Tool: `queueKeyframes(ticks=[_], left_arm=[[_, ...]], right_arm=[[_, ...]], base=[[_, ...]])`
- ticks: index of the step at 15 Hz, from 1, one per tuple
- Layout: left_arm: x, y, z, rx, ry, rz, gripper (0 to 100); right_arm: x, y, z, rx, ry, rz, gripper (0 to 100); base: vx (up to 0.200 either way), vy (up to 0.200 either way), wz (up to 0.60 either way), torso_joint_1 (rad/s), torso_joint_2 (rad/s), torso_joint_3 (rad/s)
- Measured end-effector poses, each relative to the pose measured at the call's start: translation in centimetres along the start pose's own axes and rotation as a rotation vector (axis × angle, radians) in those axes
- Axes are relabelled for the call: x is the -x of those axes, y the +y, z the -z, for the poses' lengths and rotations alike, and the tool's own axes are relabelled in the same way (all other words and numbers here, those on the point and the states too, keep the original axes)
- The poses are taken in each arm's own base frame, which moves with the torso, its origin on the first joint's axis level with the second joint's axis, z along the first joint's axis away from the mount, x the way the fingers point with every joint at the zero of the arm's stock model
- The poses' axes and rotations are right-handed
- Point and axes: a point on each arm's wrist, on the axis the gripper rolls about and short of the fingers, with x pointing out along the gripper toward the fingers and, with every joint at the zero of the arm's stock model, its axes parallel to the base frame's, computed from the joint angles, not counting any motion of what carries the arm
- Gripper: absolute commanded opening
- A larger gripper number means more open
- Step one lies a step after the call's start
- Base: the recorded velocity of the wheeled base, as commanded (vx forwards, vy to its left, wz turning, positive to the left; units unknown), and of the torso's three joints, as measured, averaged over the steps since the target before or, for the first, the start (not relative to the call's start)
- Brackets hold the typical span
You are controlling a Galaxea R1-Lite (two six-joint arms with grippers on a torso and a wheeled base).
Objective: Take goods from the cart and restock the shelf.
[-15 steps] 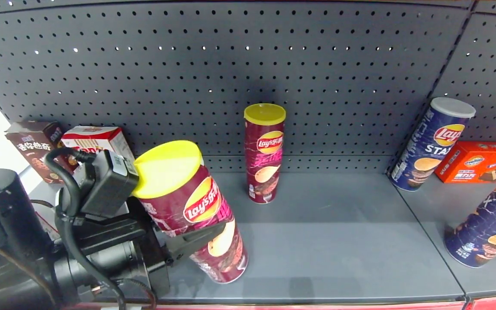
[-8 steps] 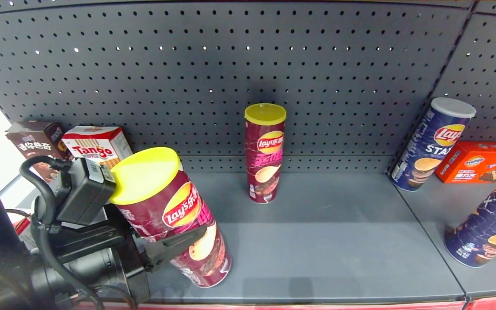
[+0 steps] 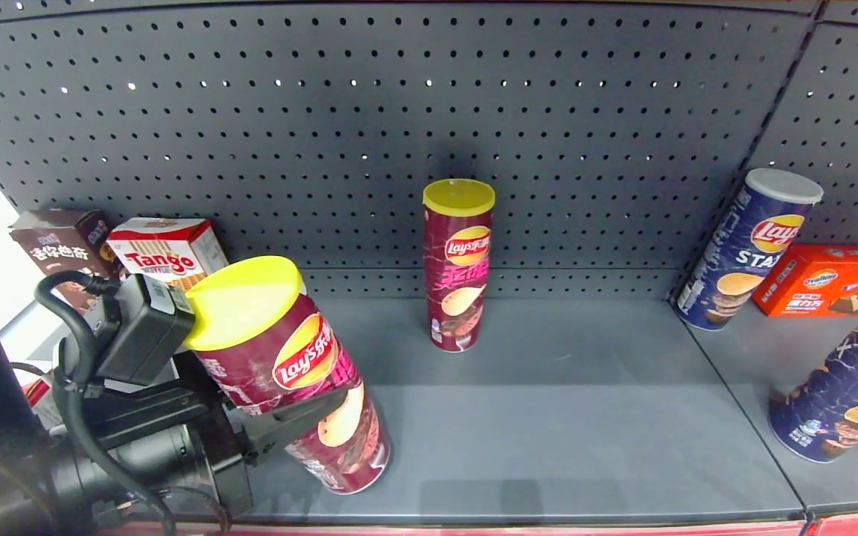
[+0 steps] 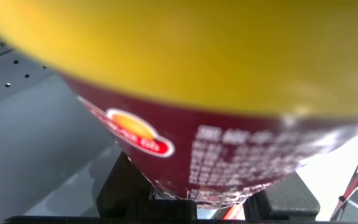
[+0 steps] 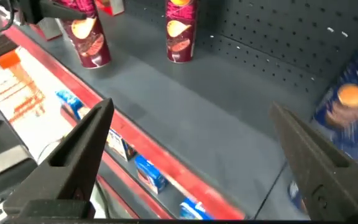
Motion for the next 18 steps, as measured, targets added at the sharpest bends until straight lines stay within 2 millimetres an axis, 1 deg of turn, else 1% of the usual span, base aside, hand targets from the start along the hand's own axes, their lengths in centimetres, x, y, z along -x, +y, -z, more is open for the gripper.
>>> queueKeyframes(ticks=[3, 7, 9, 15, 18], left_arm=[[-0.3, 0.1, 0.2, 0.004, 0.011, 0.002, 0], [-0.5, 0.2, 0.5, 0.01, 0.026, 0.002, 0], [-0.6, 0.2, 0.6, 0.011, 0.027, 0.002, 0], [-0.6, 0.3, 0.5, 0.011, 0.027, -0.001, 0], [-0.4, 0.7, 0.6, 0.013, 0.025, -0.008, 0]], right_arm=[[-2.8, -1.6, -2.1, 0.021, 0.023, -0.078, 100], [-6.7, -1.5, -3.8, 0.009, 0.013, -0.159, 100], [-8.5, -1.3, -3.8, -0.002, 0.029, -0.193, 100], [-12.8, -0.7, -3.6, -0.008, 0.088, -0.247, 100], [-15.3, 0.1, -3.9, -0.007, 0.103, -0.27, 100]], base=[[0.0, 0.0, 0.0, 0.0, 0.0, 0.0], [0.0, 0.0, 0.0, 0.0, 0.0, 0.0], [0.0, 0.0, 0.0, 0.0, 0.0, 0.0], [0.0, 0.0, 0.0, 0.0, 0.0, 0.0], [0.0, 0.0, 0.0, 0.0, 0.0, 0.0]])
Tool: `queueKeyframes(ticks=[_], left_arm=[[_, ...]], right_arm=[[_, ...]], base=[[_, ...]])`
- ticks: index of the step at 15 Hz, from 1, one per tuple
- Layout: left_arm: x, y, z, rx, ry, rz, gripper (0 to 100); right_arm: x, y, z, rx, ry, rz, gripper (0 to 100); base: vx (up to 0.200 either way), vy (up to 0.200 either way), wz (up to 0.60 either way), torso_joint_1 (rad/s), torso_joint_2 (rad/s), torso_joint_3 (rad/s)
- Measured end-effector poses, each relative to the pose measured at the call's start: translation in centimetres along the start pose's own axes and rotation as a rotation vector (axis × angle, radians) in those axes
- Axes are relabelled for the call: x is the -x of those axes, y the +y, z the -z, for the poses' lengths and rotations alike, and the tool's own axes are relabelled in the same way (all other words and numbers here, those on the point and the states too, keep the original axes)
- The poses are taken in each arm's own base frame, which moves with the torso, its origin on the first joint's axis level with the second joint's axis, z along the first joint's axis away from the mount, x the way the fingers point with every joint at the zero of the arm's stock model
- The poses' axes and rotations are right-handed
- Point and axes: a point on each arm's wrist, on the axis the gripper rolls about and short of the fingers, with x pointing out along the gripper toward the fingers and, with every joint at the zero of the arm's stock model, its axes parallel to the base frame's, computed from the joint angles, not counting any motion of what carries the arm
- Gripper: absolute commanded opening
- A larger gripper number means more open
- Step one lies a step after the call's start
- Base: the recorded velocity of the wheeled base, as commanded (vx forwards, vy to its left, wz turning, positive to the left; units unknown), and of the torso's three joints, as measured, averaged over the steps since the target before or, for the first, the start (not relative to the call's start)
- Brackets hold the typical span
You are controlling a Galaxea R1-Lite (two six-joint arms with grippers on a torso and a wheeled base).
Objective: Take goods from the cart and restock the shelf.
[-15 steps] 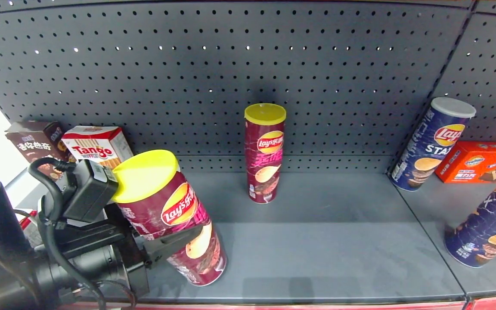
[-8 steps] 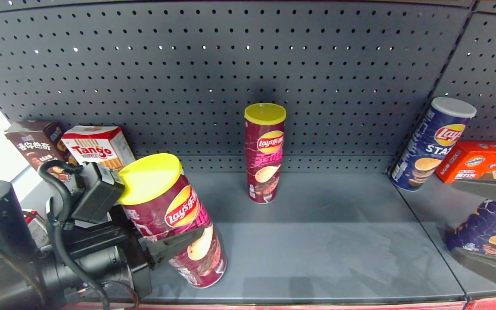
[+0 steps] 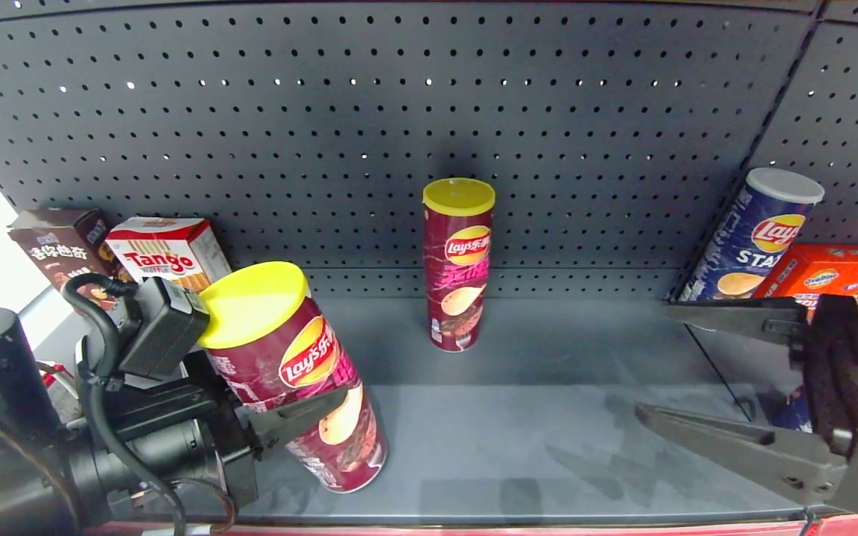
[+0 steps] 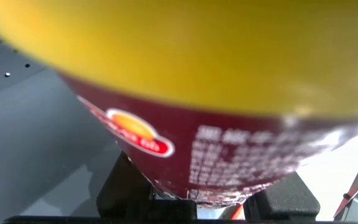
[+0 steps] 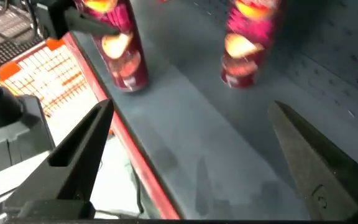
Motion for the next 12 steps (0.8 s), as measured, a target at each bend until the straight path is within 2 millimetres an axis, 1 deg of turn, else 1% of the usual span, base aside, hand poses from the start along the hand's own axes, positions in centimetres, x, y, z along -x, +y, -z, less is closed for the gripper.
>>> queueKeyframes(ticks=[4, 7, 9, 12], left_arm=[[0.1, 0.5, -0.2, 0.001, -0.009, -0.015, 0], [0.2, 1.0, -0.5, 0.001, -0.02, -0.016, 0], [0.2, 1.2, -0.8, -0.001, -0.029, -0.016, 0], [0.1, 1.4, -1.0, -0.002, -0.034, -0.018, 0]], right_arm=[[-3.9, -0.2, -0.2, 0.0, -0.03, -0.031, 100], [-5.7, -0.5, 0.3, -0.013, 0.007, -0.032, 100], [-6.5, -0.8, 0.7, -0.02, 0.02, -0.029, 100], [-8.0, -2.1, 1.0, -0.043, 0.006, 0.002, 100]], base=[[0.0, 0.0, 0.0, 0.0, 0.0, 0.0], [0.0, 0.0, 0.0, 0.0, 0.0, 0.0], [0.0, 0.0, 0.0, 0.0, 0.0, 0.0], [0.0, 0.0, 0.0, 0.0, 0.0, 0.0]])
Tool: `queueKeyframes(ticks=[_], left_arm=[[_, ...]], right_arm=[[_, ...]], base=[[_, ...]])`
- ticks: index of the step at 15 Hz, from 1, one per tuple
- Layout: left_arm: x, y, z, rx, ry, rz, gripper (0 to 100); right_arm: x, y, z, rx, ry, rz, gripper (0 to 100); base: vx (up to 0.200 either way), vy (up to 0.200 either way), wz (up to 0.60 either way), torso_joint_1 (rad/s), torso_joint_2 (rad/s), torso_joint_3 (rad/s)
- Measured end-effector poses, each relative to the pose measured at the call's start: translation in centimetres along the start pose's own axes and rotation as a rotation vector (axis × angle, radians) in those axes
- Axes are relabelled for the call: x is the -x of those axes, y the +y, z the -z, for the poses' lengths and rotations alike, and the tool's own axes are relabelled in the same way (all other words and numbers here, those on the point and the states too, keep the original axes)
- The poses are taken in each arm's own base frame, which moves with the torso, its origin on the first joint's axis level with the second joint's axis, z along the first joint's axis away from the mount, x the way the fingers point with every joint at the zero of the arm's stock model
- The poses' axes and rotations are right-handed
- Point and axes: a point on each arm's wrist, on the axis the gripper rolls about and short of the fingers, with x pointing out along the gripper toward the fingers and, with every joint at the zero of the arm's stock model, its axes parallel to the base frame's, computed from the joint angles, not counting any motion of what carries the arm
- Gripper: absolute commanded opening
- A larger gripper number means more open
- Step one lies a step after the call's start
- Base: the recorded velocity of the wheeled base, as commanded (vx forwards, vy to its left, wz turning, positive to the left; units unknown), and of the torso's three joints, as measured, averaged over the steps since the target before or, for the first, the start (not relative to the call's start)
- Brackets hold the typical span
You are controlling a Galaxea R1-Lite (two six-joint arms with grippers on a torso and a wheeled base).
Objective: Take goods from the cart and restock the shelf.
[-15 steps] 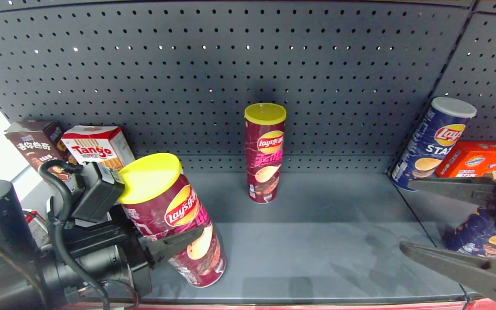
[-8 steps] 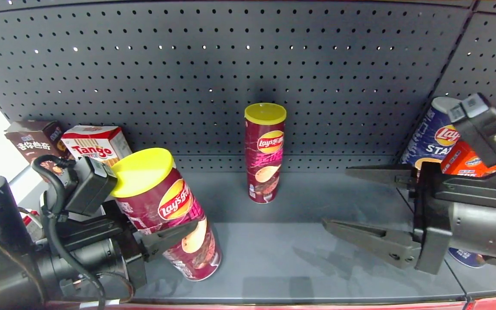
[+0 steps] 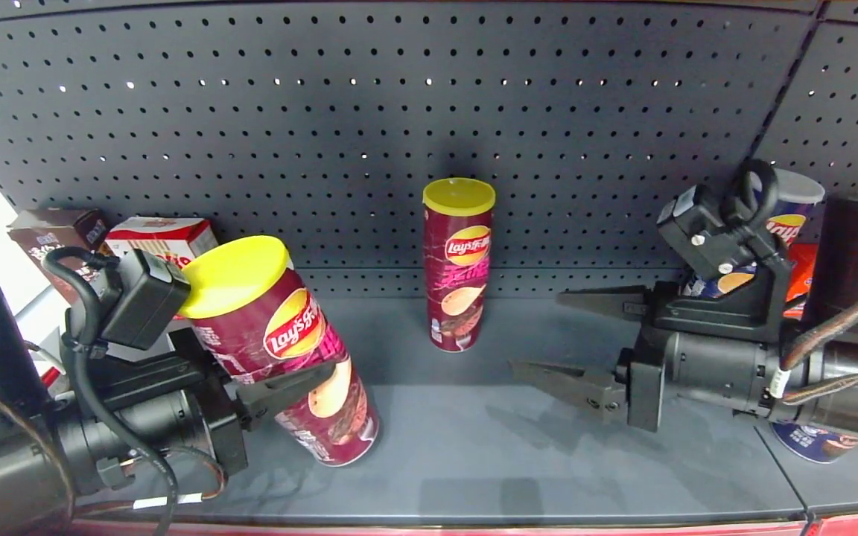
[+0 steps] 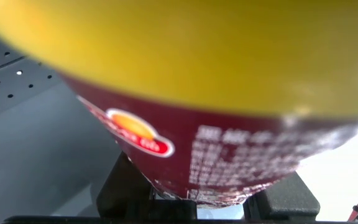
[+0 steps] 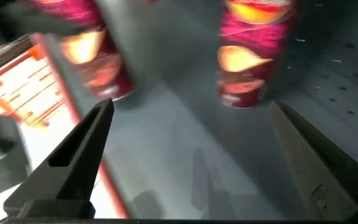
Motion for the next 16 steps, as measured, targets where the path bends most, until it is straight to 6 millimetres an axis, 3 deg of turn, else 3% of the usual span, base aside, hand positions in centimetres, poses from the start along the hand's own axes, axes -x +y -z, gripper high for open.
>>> queueKeyframes(ticks=[5, 9, 16], left_arm=[[0.0, 0.0, 0.0, 0.001, 0.0, 0.001, 0], [0.0, 0.0, 0.1, 0.003, 0.002, 0.0, 0], [0.1, 0.3, 0.1, 0.006, 0.001, 0.012, 0]], right_arm=[[-2.2, -3.4, 0.3, -0.021, -0.03, 0.077, 100], [-4.1, -5.5, -0.2, 0.019, -0.148, -0.017, 100], [-6.3, -6.9, 1.4, 0.038, -0.173, -0.122, 100]], base=[[0.0, 0.0, 0.0, 0.0, 0.0, 0.0], [0.0, 0.0, 0.0, 0.0, 0.0, 0.0], [0.0, 0.0, 0.0, 0.0, 0.0, 0.0]])
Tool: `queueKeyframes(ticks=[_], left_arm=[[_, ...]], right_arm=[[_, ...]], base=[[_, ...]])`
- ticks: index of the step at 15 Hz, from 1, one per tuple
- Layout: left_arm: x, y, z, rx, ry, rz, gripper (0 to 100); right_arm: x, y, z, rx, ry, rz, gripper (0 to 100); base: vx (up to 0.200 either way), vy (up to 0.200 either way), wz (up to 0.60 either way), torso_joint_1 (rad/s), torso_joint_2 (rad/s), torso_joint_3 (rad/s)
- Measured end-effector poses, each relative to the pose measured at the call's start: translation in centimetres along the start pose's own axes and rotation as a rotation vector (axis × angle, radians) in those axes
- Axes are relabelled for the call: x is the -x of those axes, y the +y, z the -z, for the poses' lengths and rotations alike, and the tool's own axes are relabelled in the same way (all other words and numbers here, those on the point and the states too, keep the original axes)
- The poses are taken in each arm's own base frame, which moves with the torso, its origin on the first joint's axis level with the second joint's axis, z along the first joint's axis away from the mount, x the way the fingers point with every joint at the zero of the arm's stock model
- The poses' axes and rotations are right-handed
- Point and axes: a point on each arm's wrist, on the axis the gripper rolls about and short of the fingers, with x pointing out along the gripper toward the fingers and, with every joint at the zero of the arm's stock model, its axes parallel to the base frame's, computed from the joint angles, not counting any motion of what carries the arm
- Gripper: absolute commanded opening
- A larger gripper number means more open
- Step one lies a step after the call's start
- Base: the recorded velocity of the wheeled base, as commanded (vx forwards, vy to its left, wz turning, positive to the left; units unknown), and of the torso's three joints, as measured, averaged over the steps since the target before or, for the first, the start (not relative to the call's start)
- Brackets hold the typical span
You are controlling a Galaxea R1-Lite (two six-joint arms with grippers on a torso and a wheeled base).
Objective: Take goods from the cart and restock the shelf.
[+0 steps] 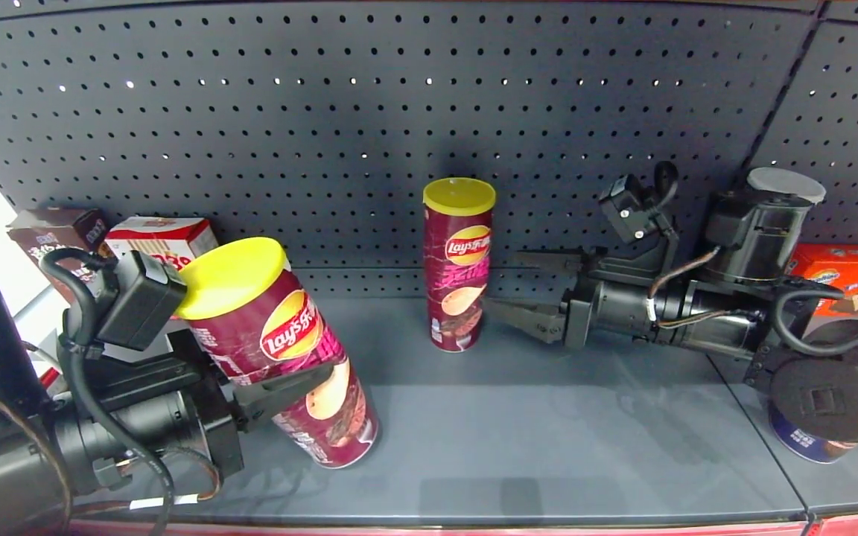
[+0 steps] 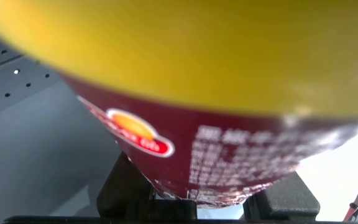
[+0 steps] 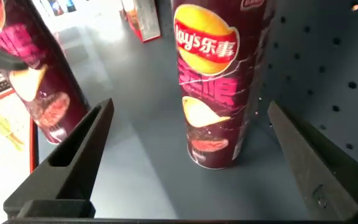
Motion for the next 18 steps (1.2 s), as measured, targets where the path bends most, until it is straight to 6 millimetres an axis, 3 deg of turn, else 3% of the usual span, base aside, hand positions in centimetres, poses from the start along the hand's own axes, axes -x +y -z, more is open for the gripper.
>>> queueKeyframes(ticks=[11, 18], left_arm=[[0.0, 0.0, 0.0, 0.0, -0.002, 0.004, 0], [0.0, 0.1, -0.1, -0.001, -0.003, 0.001, 0]], right_arm=[[-2.3, -2.6, 1.3, 0.044, -0.023, -0.048, 100], [-4.3, -3.9, 3.4, 0.031, -0.005, -0.056, 100]], base=[[0.0, 0.0, 0.0, 0.0, 0.0, 0.0], [0.0, 0.0, 0.0, 0.0, 0.0, 0.0]])
